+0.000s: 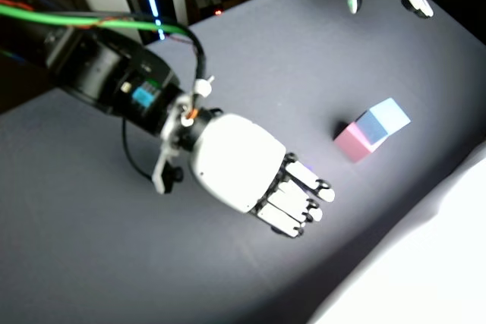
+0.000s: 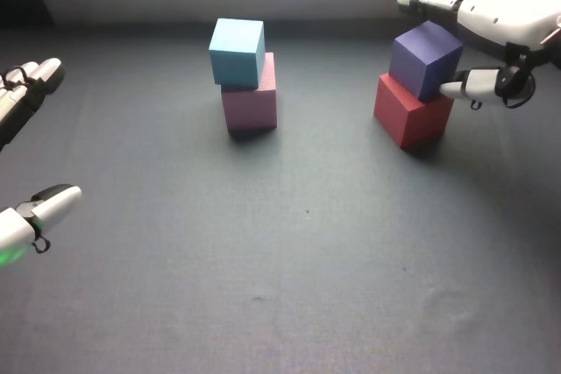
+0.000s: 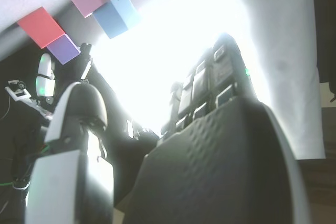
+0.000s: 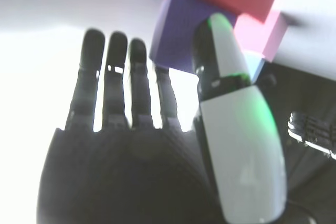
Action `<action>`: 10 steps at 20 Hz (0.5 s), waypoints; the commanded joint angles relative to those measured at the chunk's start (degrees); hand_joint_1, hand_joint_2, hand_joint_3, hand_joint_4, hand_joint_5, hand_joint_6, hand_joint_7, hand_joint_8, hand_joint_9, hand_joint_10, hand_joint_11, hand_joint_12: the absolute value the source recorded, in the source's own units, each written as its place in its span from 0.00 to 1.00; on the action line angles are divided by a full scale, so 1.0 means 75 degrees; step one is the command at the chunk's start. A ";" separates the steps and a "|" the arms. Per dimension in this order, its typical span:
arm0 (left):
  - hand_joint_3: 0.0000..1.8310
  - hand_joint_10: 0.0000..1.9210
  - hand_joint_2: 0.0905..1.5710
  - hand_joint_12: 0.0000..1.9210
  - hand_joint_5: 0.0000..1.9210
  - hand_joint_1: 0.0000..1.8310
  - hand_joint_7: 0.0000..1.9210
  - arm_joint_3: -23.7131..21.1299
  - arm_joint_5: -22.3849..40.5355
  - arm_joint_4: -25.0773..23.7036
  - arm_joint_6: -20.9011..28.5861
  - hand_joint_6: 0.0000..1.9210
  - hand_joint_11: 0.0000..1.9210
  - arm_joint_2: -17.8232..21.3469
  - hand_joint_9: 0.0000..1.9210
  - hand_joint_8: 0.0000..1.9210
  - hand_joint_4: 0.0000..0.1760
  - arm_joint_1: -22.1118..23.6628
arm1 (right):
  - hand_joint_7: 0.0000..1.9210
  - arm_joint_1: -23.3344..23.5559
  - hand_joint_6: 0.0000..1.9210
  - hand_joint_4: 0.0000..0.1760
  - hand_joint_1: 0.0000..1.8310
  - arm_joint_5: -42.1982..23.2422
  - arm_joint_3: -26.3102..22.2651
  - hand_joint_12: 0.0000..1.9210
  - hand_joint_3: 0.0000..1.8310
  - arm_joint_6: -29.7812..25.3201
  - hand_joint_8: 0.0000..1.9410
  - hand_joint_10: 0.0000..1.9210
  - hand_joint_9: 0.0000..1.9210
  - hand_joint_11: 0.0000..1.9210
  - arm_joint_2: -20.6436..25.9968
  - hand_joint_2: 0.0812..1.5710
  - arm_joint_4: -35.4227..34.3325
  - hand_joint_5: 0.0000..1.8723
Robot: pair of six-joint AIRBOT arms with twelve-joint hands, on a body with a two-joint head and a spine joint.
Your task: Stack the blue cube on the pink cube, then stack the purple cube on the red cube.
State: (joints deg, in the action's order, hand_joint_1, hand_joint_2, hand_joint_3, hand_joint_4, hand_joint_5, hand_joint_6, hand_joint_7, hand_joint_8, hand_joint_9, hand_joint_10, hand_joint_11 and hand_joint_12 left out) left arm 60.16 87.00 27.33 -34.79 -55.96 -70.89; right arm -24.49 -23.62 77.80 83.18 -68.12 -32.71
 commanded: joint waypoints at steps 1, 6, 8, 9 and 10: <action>0.00 0.00 0.81 0.00 0.00 0.41 0.00 -0.0008 0.0995 0.0000 0.0035 0.00 0.00 0.0017 0.00 0.00 0.43 0.0005 | 0.01 0.0012 0.00 0.49 0.55 -0.0869 -0.0047 0.75 0.00 0.0014 0.00 0.18 0.00 0.00 0.0124 0.75 0.0109 0.00; 0.00 0.00 0.81 0.00 0.00 0.42 0.00 -0.0029 0.1018 0.0020 0.0035 0.00 0.00 0.0018 0.00 0.00 0.36 -0.0024 | 0.00 -0.0195 0.00 0.63 0.54 -0.1203 -0.0476 0.61 0.00 0.0102 0.00 0.11 0.00 0.00 0.0480 0.73 0.0114 0.00; 0.00 0.00 0.81 0.00 0.00 0.42 0.00 -0.0046 0.1029 0.0021 0.0037 0.00 0.00 0.0022 0.00 0.00 0.31 -0.0041 | 0.00 -0.0386 0.00 0.73 0.52 -0.1494 -0.0836 0.62 0.00 0.0115 0.00 0.15 0.00 0.00 0.0763 0.73 0.0290 0.00; 0.00 0.00 0.81 0.00 0.00 0.42 0.00 -0.0055 0.1050 0.0021 0.0043 0.00 0.00 0.0023 0.00 0.00 0.33 -0.0056 | 0.00 -0.0496 0.00 0.70 0.49 -0.1662 -0.1030 0.71 0.00 0.0115 0.00 0.20 0.00 0.00 0.0907 0.74 0.0375 0.00; 0.00 0.00 0.81 0.00 0.00 0.43 0.00 -0.0059 0.1064 0.0021 0.0048 0.00 0.00 0.0024 0.00 0.00 0.32 -0.0063 | 0.00 -0.0652 0.00 0.68 0.47 -0.1918 -0.1282 0.73 0.00 0.0115 0.00 0.19 0.00 0.00 0.1093 0.74 0.0456 0.00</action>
State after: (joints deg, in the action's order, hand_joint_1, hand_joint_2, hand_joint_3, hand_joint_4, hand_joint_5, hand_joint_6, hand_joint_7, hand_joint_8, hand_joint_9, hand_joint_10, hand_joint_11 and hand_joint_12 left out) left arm 59.79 87.26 27.55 -34.65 -55.96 -71.48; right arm -30.28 -30.59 67.40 83.99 -59.88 -30.44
